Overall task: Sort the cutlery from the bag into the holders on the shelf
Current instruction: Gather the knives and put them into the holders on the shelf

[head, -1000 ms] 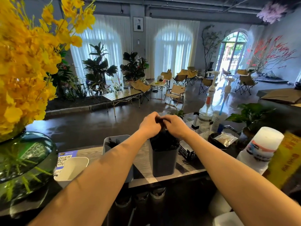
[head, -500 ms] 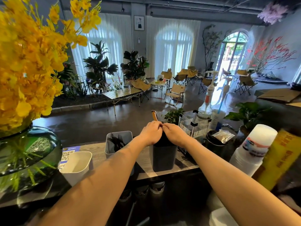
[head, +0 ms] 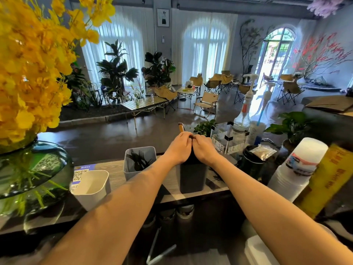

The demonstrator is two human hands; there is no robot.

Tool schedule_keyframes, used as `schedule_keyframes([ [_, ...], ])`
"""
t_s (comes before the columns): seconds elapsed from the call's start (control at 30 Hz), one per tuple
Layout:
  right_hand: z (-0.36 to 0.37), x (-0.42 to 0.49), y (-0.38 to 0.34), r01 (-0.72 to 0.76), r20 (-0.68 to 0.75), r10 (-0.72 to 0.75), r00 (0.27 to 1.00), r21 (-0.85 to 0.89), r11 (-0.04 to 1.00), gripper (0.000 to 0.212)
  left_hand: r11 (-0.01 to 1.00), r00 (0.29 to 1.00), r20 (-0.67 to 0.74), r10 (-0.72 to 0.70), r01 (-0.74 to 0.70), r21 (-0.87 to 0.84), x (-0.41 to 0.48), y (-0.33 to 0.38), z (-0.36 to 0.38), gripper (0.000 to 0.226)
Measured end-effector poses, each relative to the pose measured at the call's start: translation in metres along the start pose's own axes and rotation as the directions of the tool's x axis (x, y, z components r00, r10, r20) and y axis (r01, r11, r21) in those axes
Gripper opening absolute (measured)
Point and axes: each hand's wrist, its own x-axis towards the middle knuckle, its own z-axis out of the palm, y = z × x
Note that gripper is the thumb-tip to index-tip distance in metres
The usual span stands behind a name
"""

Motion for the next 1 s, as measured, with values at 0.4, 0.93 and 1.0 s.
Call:
schedule_keyframes([
  [0.4, -0.015, -0.078, -0.010, 0.159, -0.252, -0.140, 0.958, 0.059, 0.985, 0.032, 0.980, 0.994, -0.060, 0.095, -0.083, 0.180, -0.075, 0.011, -0.010, 0.053],
  [0.93, 0.090, -0.294, -0.013, 0.117, -0.137, -0.065, 0.988, 0.416, 0.902, 0.042, 0.988, 0.989, -0.007, -0.149, 0.149, 0.035, -0.331, -0.031, 0.023, 0.066],
  [1.0, 0.117, -0.321, -0.008, 0.032, -0.052, -0.009, 0.999, 0.475, 0.880, 0.041, 0.975, 0.975, 0.016, -0.222, 0.223, -0.019, -0.364, -0.049, 0.032, 0.062],
])
